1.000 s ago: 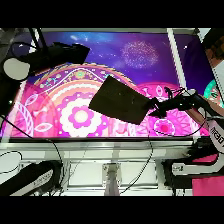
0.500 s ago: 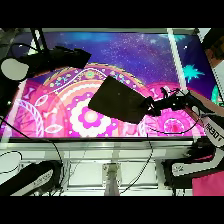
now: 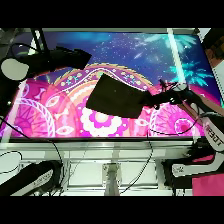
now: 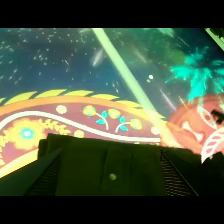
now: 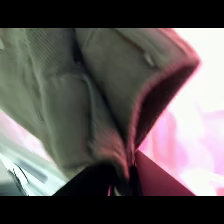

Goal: Fold the clothes and pants, and hang the long-sleeved shirts on hangers.

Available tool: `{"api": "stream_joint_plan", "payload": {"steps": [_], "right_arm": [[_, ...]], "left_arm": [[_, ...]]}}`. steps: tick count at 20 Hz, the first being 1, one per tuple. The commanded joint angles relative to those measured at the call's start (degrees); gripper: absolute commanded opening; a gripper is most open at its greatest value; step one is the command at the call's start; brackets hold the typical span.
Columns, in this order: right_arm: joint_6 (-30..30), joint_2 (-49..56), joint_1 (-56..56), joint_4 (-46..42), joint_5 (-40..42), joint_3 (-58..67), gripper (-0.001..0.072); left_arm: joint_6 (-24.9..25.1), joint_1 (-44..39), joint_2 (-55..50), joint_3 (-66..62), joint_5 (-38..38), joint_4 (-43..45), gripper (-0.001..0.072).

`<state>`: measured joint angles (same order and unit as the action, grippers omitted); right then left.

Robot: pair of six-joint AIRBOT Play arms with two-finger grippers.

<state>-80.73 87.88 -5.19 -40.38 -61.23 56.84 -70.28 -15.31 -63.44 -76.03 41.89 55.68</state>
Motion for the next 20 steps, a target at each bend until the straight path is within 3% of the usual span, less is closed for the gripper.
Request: {"api": "stream_joint_plan", "payload": {"steps": [1, 7, 9, 12, 15, 18, 19, 20], "right_arm": [[-2.36, -5.44, -8.24, -3.61, -3.56, 2.97, 0.0012], [-4.28, -13.33, -34.07, -9.29, -16.37, 19.28, 0.0010], [-4.17, -13.22, -41.27, -15.85, -22.64, 26.05, 0.0010], [-2.89, -13.18, -49.79, -19.61, -24.22, 30.03, 0.0010], [-2.38, -13.14, -56.13, -32.22, -26.73, 30.86, 0.0010], [-2.62, -12.94, -59.17, -35.12, -27.63, 29.77, 0.0015], [-2.89, -12.74, -59.17, -35.89, -28.06, 29.77, 0.0048], [-4.07, -12.79, -59.17, -36.02, -28.17, 29.81, 0.0282]], "left_arm": [[0.00, 0.04, 0.02, 0.00, 0.00, 0.00, 0.0682], [0.00, 0.04, 0.02, 0.00, -0.04, 0.00, 0.0682], [0.00, 0.04, 0.02, 0.00, -0.04, -0.02, 0.0682], [0.00, 0.04, 0.02, -0.02, -0.04, -0.20, 0.0681], [0.00, 0.04, 0.02, -0.02, -0.04, -0.20, 0.0681], [0.00, 0.04, 0.00, -0.02, -0.02, -0.17, 0.0681], [0.00, 0.04, 0.00, -0.02, -0.02, -0.20, 0.0682], [0.00, 0.04, 0.00, -0.02, -0.02, -0.17, 0.0682]]}}
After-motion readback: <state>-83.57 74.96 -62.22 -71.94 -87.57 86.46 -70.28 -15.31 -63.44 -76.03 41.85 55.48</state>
